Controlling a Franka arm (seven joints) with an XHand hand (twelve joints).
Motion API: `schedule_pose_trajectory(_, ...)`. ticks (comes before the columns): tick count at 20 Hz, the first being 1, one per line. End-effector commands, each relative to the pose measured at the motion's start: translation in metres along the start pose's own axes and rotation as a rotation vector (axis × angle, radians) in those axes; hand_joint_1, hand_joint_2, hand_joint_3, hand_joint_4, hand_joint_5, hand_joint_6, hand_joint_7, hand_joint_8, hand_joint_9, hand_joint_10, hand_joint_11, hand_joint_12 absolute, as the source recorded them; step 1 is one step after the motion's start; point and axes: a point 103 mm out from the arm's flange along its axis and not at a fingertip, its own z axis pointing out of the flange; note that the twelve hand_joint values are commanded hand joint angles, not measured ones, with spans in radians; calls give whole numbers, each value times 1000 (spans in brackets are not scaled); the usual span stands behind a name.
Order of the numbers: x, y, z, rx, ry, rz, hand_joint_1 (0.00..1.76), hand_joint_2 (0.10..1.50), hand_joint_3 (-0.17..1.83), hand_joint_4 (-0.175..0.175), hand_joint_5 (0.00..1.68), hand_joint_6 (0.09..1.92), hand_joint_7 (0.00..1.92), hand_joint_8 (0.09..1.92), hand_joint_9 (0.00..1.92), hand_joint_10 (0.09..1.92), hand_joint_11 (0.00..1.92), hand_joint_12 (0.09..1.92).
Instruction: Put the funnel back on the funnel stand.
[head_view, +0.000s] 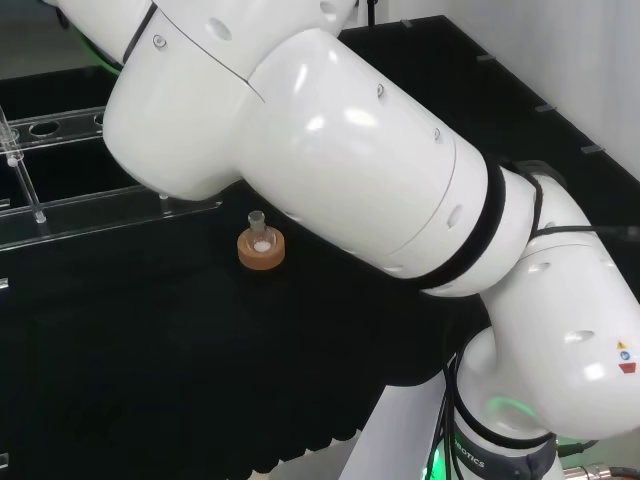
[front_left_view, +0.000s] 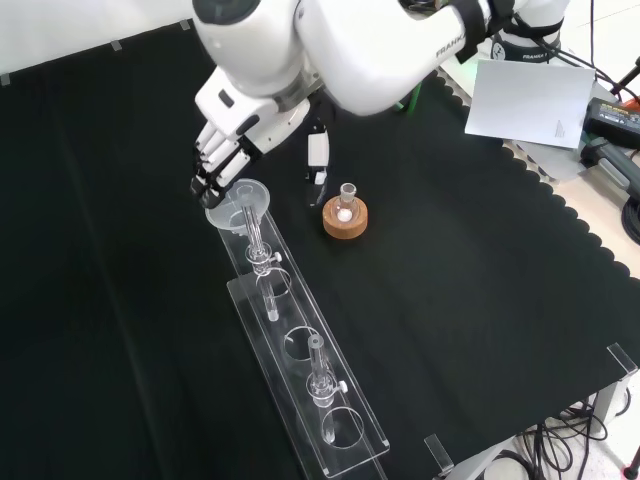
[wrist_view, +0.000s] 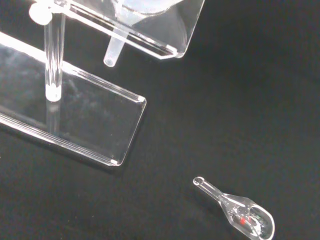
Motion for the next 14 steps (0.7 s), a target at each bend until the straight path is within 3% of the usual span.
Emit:
schedule_pose_trajectory(1, -23, -49, -17, -82, 49, 29, 451, 656, 158, -44, 161, 87, 0, 594, 275, 754, 411, 1400)
schedule_pose_trajectory(8, -44, -116, -29, -141, 89, 88, 460, 679, 137, -49, 192, 87, 47, 668, 335, 752, 409, 1407)
schedule_pose_trajectory(14, -54, -150, -27, -148, 107, 123, 521, 716, 134, -52, 231, 87, 104, 704, 400, 718, 421, 1399)
